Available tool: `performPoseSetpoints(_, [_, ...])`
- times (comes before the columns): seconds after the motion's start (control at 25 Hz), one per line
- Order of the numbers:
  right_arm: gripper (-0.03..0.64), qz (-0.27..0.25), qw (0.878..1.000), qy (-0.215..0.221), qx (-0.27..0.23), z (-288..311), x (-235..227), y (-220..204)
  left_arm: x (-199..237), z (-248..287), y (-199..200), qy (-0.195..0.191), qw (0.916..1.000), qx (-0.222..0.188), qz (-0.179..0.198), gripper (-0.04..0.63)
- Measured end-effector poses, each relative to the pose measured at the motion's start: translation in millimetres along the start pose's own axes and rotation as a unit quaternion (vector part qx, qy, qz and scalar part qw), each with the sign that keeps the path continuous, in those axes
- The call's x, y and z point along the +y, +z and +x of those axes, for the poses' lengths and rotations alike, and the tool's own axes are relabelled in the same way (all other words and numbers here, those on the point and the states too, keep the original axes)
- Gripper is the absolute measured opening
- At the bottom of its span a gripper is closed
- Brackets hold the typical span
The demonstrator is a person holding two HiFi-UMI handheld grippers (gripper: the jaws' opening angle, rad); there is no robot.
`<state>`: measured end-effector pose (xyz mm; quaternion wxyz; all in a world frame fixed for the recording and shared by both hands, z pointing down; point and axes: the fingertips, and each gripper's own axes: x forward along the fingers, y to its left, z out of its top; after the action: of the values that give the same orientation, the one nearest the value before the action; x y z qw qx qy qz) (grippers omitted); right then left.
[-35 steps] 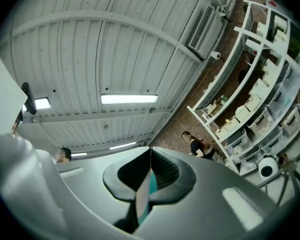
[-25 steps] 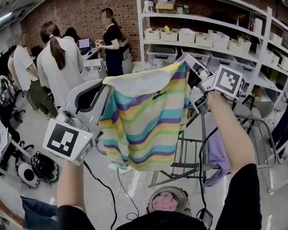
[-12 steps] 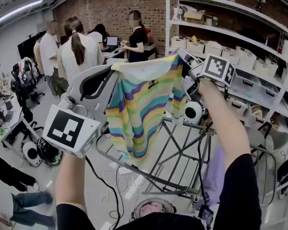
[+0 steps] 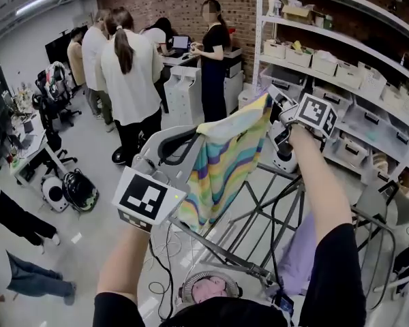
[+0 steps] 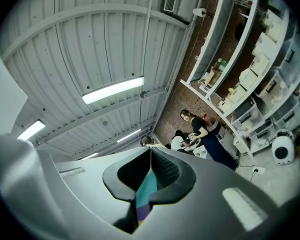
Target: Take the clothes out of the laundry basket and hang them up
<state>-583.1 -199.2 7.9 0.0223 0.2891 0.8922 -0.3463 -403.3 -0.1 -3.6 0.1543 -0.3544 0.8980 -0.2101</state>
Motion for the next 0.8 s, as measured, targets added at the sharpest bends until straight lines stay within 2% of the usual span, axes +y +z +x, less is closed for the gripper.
performPoseSetpoints(0.16, [0.014,-0.003,1.000,-0.008,-0.013,-18,-23,14,-19,16,-10,0.000,0.9998,0.019,-0.001,0.011])
performPoseSetpoints(0.32, [0.014,0.004,1.000,-0.016,-0.002,-28,-47,8,-33,27,-21,0.005,0.9991,0.041,0.008,0.011])
performPoseSetpoints(0.56, [0.014,0.031,0.999,-0.022,0.038,-37,-81,-31,-63,26,-46,0.004,0.9971,0.074,-0.019,0.011])
performPoseSetpoints(0.8, [0.014,0.052,0.995,-0.034,0.078,-71,-113,-74,-131,19,-65,-0.040,0.9943,0.092,-0.037,0.011])
